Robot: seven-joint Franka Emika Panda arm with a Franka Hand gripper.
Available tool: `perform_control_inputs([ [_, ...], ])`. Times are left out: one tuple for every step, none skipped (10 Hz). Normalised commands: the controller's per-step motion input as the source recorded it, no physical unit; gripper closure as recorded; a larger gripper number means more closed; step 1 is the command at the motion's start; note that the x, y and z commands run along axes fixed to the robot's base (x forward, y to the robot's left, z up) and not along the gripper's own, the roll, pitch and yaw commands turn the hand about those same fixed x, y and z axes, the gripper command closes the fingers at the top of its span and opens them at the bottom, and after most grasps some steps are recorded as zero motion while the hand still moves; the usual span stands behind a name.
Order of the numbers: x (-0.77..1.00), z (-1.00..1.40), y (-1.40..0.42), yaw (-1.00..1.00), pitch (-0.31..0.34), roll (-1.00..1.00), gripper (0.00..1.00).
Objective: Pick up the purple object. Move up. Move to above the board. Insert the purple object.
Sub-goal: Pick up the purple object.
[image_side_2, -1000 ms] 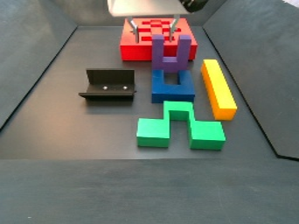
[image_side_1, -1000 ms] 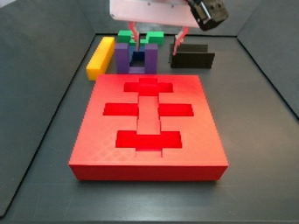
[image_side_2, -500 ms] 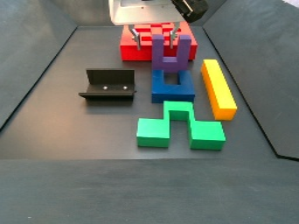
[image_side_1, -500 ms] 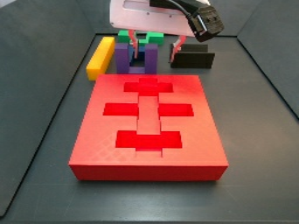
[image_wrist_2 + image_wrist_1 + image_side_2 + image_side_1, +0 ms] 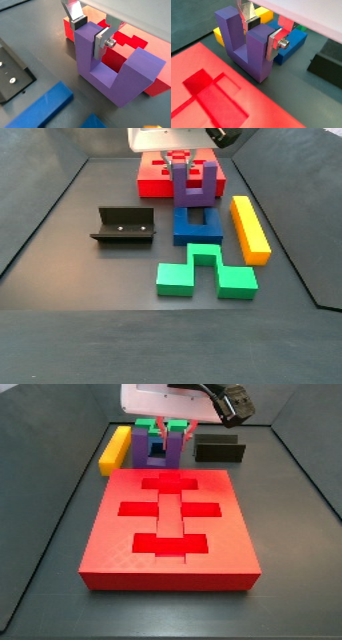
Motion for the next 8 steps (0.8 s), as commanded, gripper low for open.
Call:
perform_control_inputs([
  [0.0,0.0,0.0,0.0,0.0,0.0,1.0],
  [0.0,0.0,0.0,0.0,0.0,0.0,1.0],
  [0.0,0.0,0.0,0.0,0.0,0.0,1.0],
  [0.0,0.0,0.0,0.0,0.0,0.0,1.0],
  [0.0,0.0,0.0,0.0,0.0,0.0,1.0],
  [0.0,0.0,0.0,0.0,0.0,0.0,1.0],
  [0.0,0.0,0.0,0.0,0.0,0.0,1.0],
  [0.0,0.0,0.0,0.0,0.0,0.0,1.0],
])
